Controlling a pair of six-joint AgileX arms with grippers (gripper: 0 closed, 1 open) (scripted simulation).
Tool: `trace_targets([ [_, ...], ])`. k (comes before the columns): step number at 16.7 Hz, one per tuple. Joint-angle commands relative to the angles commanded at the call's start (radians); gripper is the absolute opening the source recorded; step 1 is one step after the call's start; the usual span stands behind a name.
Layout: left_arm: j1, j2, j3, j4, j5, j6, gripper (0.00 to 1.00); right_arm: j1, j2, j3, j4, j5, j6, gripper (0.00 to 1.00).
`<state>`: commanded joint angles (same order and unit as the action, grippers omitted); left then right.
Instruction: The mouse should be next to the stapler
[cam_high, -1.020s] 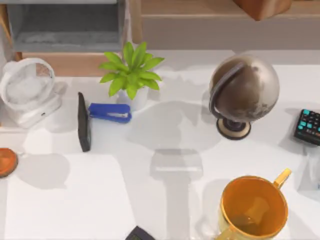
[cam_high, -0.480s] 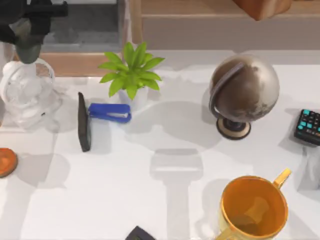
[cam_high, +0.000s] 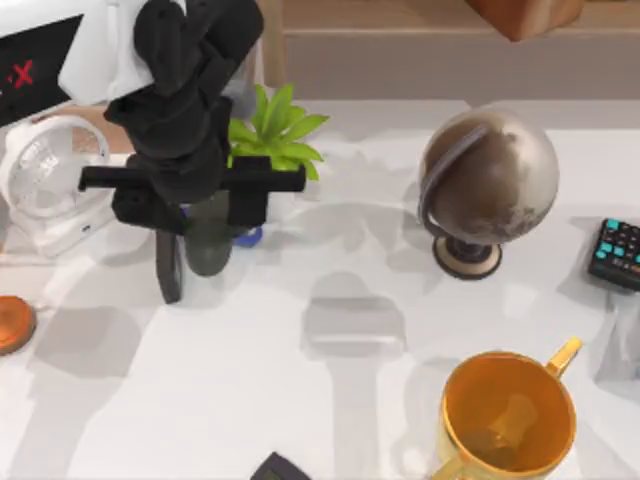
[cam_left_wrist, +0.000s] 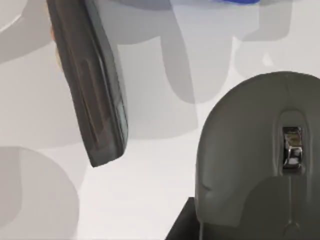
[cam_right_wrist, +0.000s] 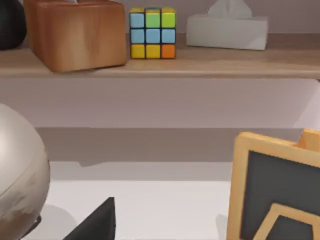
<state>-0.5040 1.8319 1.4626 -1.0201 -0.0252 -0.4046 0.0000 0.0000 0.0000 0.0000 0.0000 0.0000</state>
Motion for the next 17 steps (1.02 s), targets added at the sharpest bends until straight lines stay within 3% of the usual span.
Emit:
trace_targets([
  [8, -0.219, -0.013, -0.269, 0.154, -0.038, -0.258, 0.00, 0.000, 0.000, 0.000, 0.000, 0.000, 0.000, 1.00],
  [17, -0.239, -0.010, -0.299, 0.179, -0.049, -0.296, 0.00, 0.000, 0.000, 0.000, 0.000, 0.000, 0.000, 1.00],
])
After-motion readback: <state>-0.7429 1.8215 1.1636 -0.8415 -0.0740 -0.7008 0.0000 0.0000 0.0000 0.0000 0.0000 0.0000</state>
